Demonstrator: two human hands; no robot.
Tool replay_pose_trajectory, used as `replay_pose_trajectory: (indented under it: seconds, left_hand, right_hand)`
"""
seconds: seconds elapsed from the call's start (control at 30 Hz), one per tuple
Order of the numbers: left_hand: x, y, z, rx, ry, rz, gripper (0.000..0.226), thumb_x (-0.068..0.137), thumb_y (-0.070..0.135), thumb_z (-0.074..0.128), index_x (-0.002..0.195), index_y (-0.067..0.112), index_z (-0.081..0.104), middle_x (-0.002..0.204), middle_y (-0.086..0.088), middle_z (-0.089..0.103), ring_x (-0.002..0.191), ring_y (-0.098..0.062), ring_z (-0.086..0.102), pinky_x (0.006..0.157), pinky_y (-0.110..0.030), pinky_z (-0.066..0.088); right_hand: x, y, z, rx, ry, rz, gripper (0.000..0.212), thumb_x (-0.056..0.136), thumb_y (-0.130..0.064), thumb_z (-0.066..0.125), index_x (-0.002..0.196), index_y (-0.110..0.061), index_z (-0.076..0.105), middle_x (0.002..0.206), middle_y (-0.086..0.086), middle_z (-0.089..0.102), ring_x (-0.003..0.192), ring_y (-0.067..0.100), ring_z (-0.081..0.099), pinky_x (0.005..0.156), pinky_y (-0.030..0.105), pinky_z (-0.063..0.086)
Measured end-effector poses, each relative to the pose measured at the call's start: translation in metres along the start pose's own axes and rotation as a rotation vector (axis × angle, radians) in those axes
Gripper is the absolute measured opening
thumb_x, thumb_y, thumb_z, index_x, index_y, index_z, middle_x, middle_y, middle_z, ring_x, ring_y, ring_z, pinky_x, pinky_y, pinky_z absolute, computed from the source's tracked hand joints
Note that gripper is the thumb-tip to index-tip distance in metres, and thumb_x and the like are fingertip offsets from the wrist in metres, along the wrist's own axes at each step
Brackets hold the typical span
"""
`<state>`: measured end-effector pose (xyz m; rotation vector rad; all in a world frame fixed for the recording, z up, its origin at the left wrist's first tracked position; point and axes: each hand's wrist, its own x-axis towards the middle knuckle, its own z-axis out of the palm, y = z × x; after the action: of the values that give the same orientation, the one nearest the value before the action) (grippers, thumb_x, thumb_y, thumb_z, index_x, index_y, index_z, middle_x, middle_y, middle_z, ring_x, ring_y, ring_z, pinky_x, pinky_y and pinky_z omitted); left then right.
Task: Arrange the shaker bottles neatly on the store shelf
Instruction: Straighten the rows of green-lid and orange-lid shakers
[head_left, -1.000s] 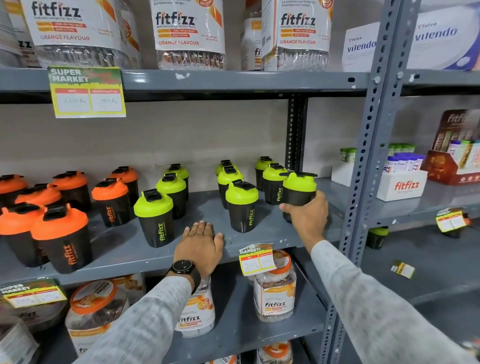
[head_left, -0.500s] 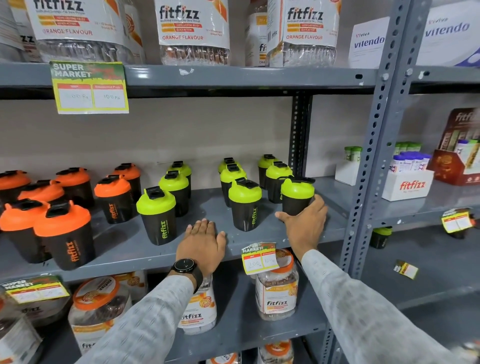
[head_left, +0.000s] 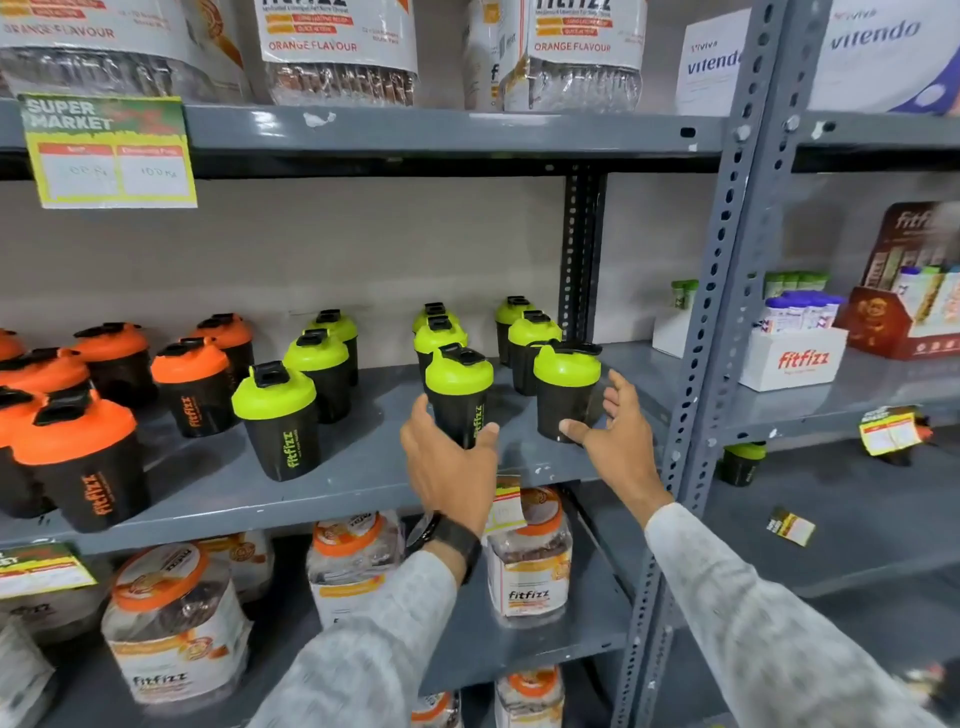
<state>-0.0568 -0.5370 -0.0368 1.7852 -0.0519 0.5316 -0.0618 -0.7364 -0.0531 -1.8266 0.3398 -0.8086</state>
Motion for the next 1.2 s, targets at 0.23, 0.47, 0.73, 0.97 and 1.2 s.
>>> replay_pose_trajectory:
  seconds: [0.23,0.47,0.73,0.97,1.2]
  left_hand:
    - [0.015,0.017,0.054,0.085,0.193,-0.184,0.118,0.056,0.033,0.097,0.151,0.011,0.03,0.139,-0.023,0.041,0.122,-0.047,0.048,0.1,-0.051,0.042]
    - [0.023,0.014,0.067,0.176,0.283,-0.151,0.105,0.058,0.034,0.097,0.142,0.014,0.038,0.128,-0.02,0.053,0.119,-0.046,0.053,0.095,-0.051,0.045]
    - [0.027,-0.003,0.044,0.216,0.145,0.002,0.086,0.066,0.034,0.091,0.136,0.014,0.046,0.125,-0.012,0.06,0.116,-0.037,0.058,0.092,-0.046,0.049]
    - [0.026,-0.006,0.037,0.197,0.089,0.055,0.085,0.069,0.033,0.089,0.14,0.017,0.044,0.126,-0.011,0.06,0.118,-0.036,0.056,0.095,-0.047,0.049]
    - [-0.002,-0.007,0.043,0.025,0.321,0.005,0.099,0.07,0.029,0.09,0.152,0.018,0.035,0.146,-0.011,0.046,0.132,-0.03,0.049,0.104,-0.047,0.044]
  right_hand:
    - [0.038,0.007,0.001,-0.015,-0.182,-0.018,0.091,0.059,-0.015,0.099,0.134,-0.035,0.051,0.115,-0.019,0.068,0.114,0.013,0.066,0.09,0.024,0.052]
    - [0.029,0.005,0.009,-0.08,-0.06,-0.07,0.073,0.055,-0.035,0.098,0.113,-0.027,0.053,0.102,-0.006,0.07,0.093,0.021,0.066,0.066,0.024,0.045]
    - [0.006,-0.01,0.028,-0.114,0.151,-0.058,0.085,0.06,-0.032,0.099,0.125,-0.017,0.047,0.121,0.009,0.063,0.111,0.034,0.063,0.09,0.043,0.052]
    - [-0.003,-0.015,0.037,-0.126,0.182,-0.073,0.097,0.064,-0.032,0.098,0.141,-0.012,0.043,0.133,0.013,0.058,0.123,0.036,0.058,0.1,0.046,0.05]
    - [-0.016,-0.001,0.024,0.027,0.17,-0.051,0.112,0.07,-0.026,0.096,0.16,-0.016,0.029,0.153,0.009,0.045,0.142,0.026,0.043,0.106,0.028,0.032]
